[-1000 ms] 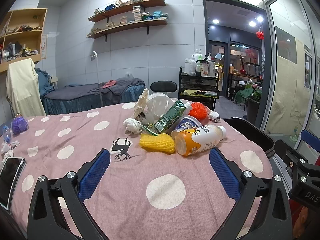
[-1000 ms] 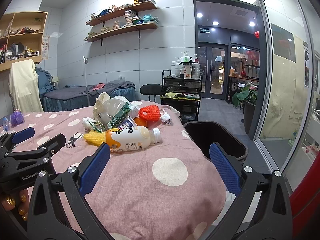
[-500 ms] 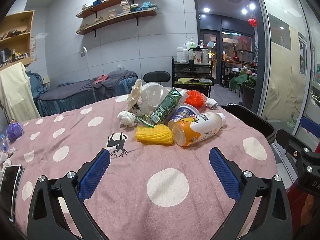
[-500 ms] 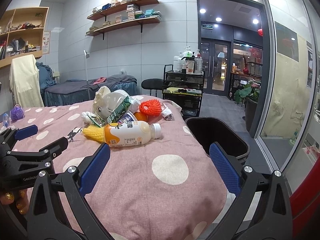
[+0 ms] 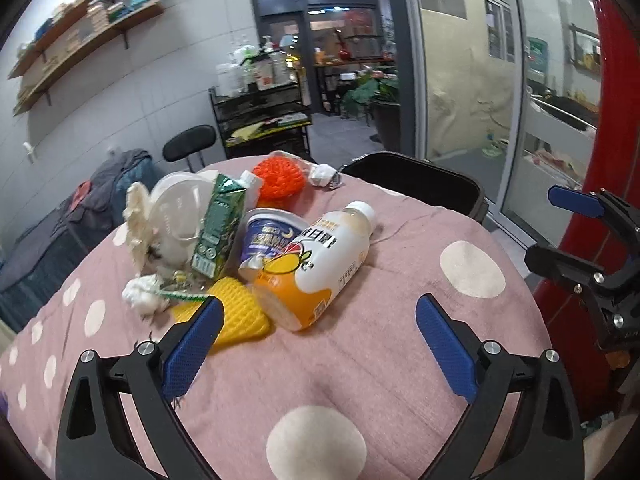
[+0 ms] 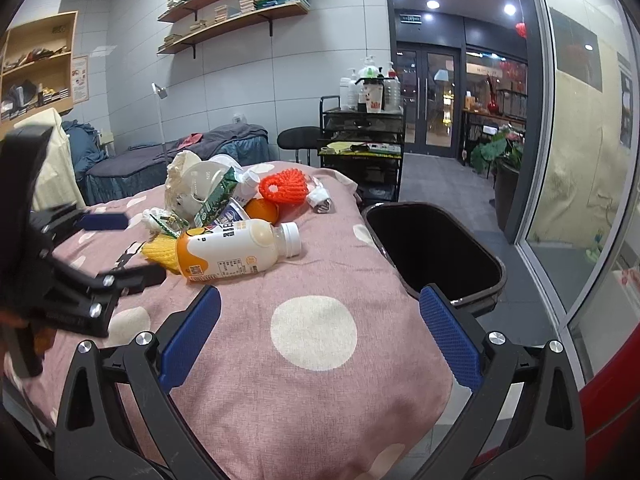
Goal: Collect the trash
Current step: 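Grasp the white-and-orange juice bottle with the left tool, then grasp the blue yogurt cup with the right tool while the left tool holds the bottle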
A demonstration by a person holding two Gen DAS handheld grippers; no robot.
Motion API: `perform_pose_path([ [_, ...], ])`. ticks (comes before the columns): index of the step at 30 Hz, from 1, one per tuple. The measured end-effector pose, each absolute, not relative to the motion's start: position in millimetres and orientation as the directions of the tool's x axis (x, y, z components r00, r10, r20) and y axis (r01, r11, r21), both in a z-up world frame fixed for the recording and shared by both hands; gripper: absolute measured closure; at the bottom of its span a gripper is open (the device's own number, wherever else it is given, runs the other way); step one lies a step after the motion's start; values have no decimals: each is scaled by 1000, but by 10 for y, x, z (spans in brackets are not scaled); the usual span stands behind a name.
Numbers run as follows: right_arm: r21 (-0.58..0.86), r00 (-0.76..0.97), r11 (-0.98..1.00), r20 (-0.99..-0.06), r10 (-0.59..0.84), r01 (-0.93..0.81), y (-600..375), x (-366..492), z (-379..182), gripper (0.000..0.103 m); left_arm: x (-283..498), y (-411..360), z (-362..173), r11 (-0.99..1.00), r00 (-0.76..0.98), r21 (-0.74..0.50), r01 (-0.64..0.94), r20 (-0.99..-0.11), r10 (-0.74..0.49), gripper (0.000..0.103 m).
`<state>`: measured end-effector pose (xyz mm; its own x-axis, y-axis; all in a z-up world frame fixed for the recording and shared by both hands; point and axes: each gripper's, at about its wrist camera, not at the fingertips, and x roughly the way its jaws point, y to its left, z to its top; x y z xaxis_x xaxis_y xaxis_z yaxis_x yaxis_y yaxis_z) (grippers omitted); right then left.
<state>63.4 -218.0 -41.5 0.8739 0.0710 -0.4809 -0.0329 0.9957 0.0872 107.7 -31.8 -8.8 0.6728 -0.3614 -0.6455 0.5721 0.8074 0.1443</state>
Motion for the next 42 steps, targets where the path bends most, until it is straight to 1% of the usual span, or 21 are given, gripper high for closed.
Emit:
perform_pose_path([
  [2, 90, 869, 996, -491, 66, -25, -2203, 645, -445, 5, 1300, -380, -69, 774, 607, 104, 625, -689, -397, 11],
  [7, 105, 853, 994, -516, 72, -20, -2261, 703, -511, 5, 1783, -567, -94, 704, 486, 83, 706, -779, -395, 21],
  [10, 112, 844, 993, -530, 78, -21, -2300, 755, -530, 5, 1937, -644, -140, 644, 387, 45, 763, -830, -401, 23],
  [14, 111, 837, 993, -540, 90, -34, -2308, 841, -516, 5, 2070, -753, -241, 595, 322, 64, 801, -884, -338, 24],
  [17, 127, 827, 990, -550, 120, -59, -2296, 918, -494, 5, 2146, -823, -326, 557, 276, 70, 827, -915, -293, 29],
  [19, 129, 817, 988, -559, 140, -81, -2281, 990, -469, 5, 2227, -863, -387, 549, 232, 52, 834, -936, -264, 32],
  [23, 113, 801, 987, -577, 159, -114, -2244, 1115, -436, 5, 2311, -929, -423, 530, 184, 24, 848, -951, -250, 32],
  [26, 142, 779, 982, -598, 188, -128, -2274, 1217, -452, 5, 2376, -981, -510, 527, 137, -7, 850, -962, -235, 33],
  [28, 161, 764, 978, -613, 203, -132, -2302, 1280, -463, 5, 2402, -990, -569, 530, 103, -32, 847, -970, -222, 38],
  [32, 159, 763, 980, -617, 192, -118, -2339, 1341, -446, 5, 2375, -960, -534, 535, 85, -60, 843, -966, -243, 43],
  [37, 121, 756, 984, -630, 176, -129, -2320, 1406, -438, 5, 2388, -831, -507, 563, 103, -81, 823, -952, -288, 43],
  [42, 136, 745, 980, -636, 200, -147, -2333, 1486, -433, 5, 2260, -663, -378, 615, 194, -74, 785, -914, -357, 43],
])
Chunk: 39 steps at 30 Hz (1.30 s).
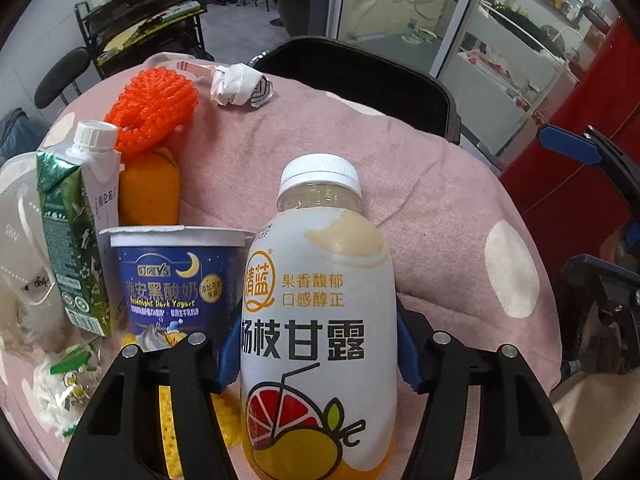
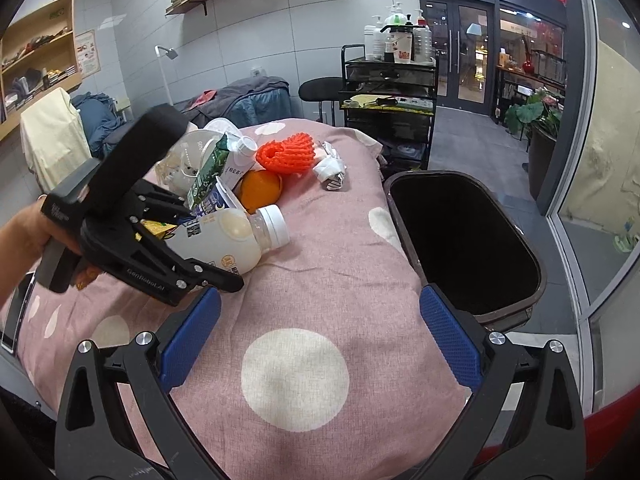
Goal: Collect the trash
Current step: 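Grasp the blue yogurt cup with the right tool while the left tool holds the bottle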
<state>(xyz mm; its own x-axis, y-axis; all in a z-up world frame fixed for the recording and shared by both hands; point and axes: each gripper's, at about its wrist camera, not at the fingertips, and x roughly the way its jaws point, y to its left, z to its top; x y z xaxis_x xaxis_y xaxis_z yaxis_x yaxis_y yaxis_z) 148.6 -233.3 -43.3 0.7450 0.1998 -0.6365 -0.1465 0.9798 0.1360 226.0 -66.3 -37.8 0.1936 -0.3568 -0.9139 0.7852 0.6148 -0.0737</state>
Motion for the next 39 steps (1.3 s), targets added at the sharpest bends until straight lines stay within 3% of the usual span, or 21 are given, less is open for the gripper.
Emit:
perform_pose_path([
  [8, 180, 703, 959, -652, 282, -217, -2346, 1743, -398, 5, 1848, -52, 40, 728, 384, -111, 677, -790, -478, 43],
  [14, 205, 611, 895, -669, 425, -397, -2080, 2083, -422, 5, 1617, 350, 201, 862, 579, -55, 503, -719, -384, 43],
  [21, 228, 467, 786, -698, 543, -574, -1639, 2641, -443, 5, 1425, 578, 230, 913, 627, -92, 398, -699, -344, 43],
  [26, 183, 387, 753, -767, 512, -632, -1357, 3002, -534, 21, 1388, 692, 165, 920, 622, -126, 372, -702, -348, 43],
  [33, 230, 261, 688, -806, 531, -688, -1084, 3298, -748, 24, 1396, 665, -6, 921, 615, -125, 369, -710, -343, 43],
  [39, 287, 155, 627, -818, 553, -725, -918, 3338, -838, 61, 1420, 687, -63, 920, 610, -151, 362, -708, -356, 43],
])
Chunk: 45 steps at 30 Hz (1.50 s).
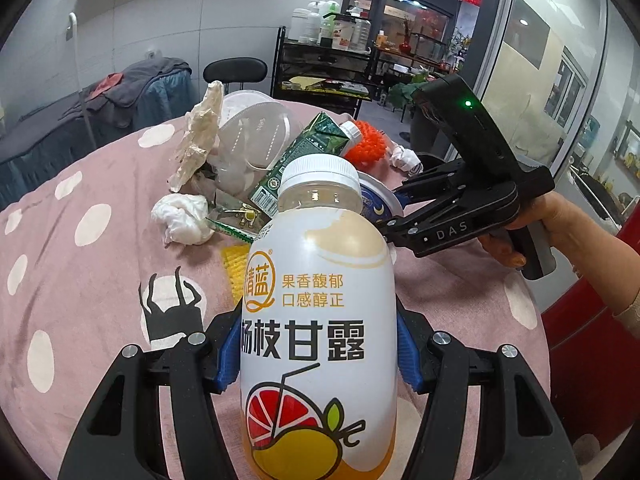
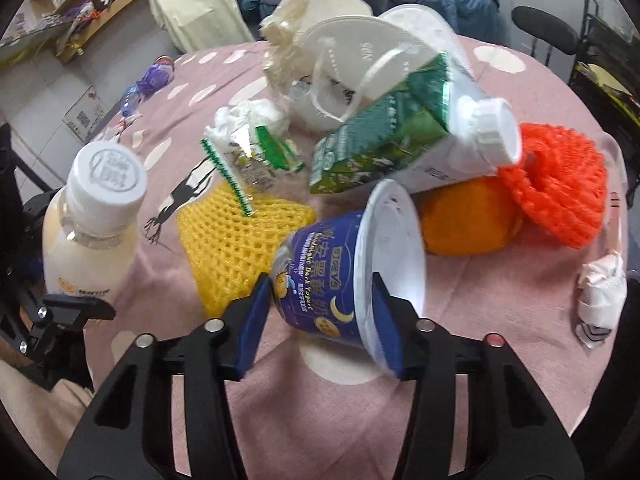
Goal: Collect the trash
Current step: 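Grasp the blue yogurt cup with the right tool while the left tool holds the bottle, then carry the yogurt cup over the black bin and open the right tool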
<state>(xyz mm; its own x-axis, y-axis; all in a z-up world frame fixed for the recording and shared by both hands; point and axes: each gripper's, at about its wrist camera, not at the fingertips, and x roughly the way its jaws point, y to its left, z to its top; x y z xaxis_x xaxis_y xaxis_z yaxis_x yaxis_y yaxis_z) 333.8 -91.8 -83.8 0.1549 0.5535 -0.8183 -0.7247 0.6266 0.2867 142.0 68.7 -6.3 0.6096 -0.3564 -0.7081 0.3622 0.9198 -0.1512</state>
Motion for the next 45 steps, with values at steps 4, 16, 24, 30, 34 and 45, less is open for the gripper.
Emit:
perform_pose_path([
  [4, 280, 152, 602, -811, 566, -748, -864, 3184, -810, 94, 1424, 704, -92, 920, 610, -166, 355, -705, -363, 43],
  [16, 327, 278, 650, -707, 650, -686, -1191, 2715, -563, 94, 1309, 542, -77, 920, 629, -180, 349, -683, -372, 43],
  [24, 344, 393, 696, -632, 668, -630, -1681, 2501, -354, 95, 1279, 316, 3, 902, 631, -204, 380, -655, -414, 43],
  [30, 360, 492, 759, -596, 635, -543, -2154, 2451, -264, 95, 1313, 61, 63, 881, 620, -199, 429, -645, -448, 43],
  [34, 384, 563, 825, -604, 564, -415, -2636, 2581, -326, 95, 1384, -120, 85, 854, 589, -231, 466, -640, -494, 43],
  [45, 328, 505, 943, -807, 306, -47, -3562, 3328, -1099, 95, 1527, -731, 224, 789, 538, -221, 573, -624, -566, 43],
])
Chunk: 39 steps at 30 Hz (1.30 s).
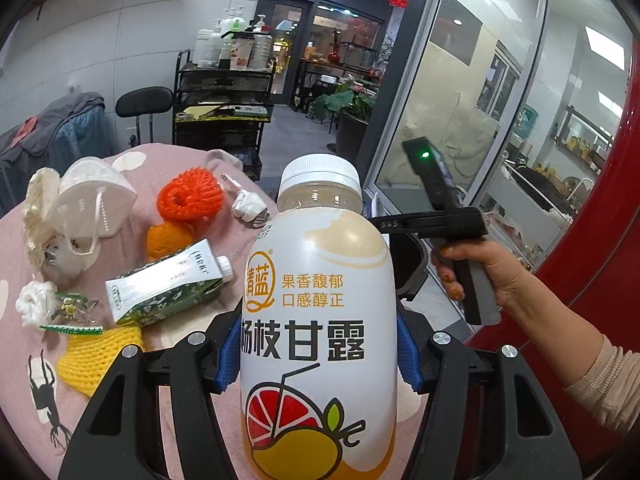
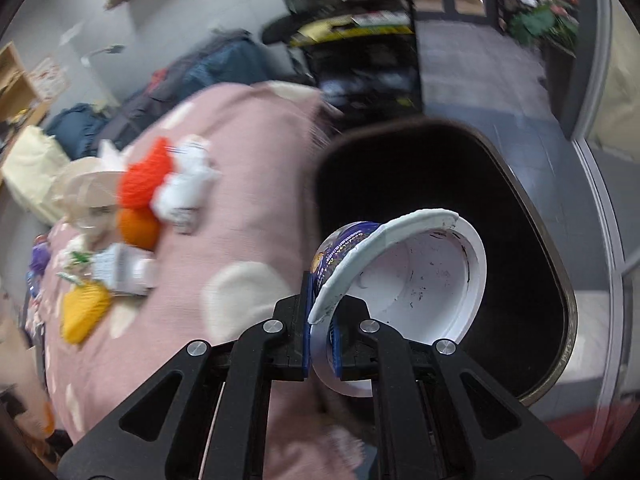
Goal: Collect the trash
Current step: 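Carry the yogurt cup over the black bin and open the right tool, then move the juice bottle over the bin and open the left tool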
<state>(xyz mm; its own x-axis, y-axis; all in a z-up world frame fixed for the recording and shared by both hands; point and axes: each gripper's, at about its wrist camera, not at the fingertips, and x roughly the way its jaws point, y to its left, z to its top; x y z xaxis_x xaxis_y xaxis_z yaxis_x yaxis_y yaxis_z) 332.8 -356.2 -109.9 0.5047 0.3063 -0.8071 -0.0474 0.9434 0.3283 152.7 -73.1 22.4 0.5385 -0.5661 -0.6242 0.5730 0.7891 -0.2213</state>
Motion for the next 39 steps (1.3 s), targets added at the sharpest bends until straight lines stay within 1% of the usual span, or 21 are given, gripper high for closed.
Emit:
perform_pose_path([
  [4, 325, 401, 945, -870, 286, 32, -3661, 3556, -1440, 95, 1576, -876, 253, 772, 520, -230, 592, -623, -584, 43],
  [6, 337, 340, 940, -891, 300, 53, -3681, 3646, -1593, 94, 1578, -940, 258, 769, 517, -225, 599, -625, -586, 43],
  [9, 356, 265, 930, -909, 322, 91, -3689, 3752, -1802, 94, 1594, -1002, 269, 763, 508, -223, 607, -629, -588, 43],
  [15, 328, 183, 934, -936, 301, 140, -3723, 3818, -2043, 94, 1659, -1093, 258, 756, 486, -240, 609, -641, -595, 43],
  [16, 322, 170, 937, -940, 298, 138, -3719, 3812, -2068, 92, 1662, -1101, 257, 755, 482, -244, 609, -641, -597, 43],
  [17, 317, 153, 938, -943, 296, 137, -3719, 3819, -2092, 80, 1682, -1124, 252, 753, 478, -246, 610, -644, -598, 43],
  [18, 315, 146, 938, -945, 294, 146, -3723, 3801, -2103, 70, 1697, -1143, 249, 751, 474, -246, 613, -646, -598, 43],
  [19, 314, 158, 937, -944, 291, 154, -3734, 3779, -2088, 47, 1712, -1164, 243, 749, 469, -247, 615, -650, -599, 43],
  [20, 310, 173, 938, -943, 283, 157, -3741, 3757, -2061, 32, 1735, -1189, 236, 746, 461, -252, 617, -652, -602, 43],
  [23, 306, 218, 941, -938, 271, 148, -3748, 3666, -1953, 32, 1790, -1240, 220, 738, 439, -273, 618, -658, -611, 43],
  [25, 328, 251, 933, -925, 285, 149, -3768, 3591, -1864, 32, 1818, -1280, 212, 737, 435, -275, 617, -662, -611, 43],
  [30, 271, 390, 953, -899, 200, 137, -3804, 3234, -1479, 32, 1885, -1416, 232, 733, 433, -261, 628, -666, -608, 43],
  [34, 255, 505, 952, -852, 138, 170, -3876, 2867, -1177, 28, 1999, -1552, 234, 729, 422, -265, 632, -671, -610, 43],
  [39, 187, 598, 955, -802, 15, 228, -3944, 2360, -913, 26, 2156, -1766, 178, 725, 394, -268, 635, -695, -602, 43],
])
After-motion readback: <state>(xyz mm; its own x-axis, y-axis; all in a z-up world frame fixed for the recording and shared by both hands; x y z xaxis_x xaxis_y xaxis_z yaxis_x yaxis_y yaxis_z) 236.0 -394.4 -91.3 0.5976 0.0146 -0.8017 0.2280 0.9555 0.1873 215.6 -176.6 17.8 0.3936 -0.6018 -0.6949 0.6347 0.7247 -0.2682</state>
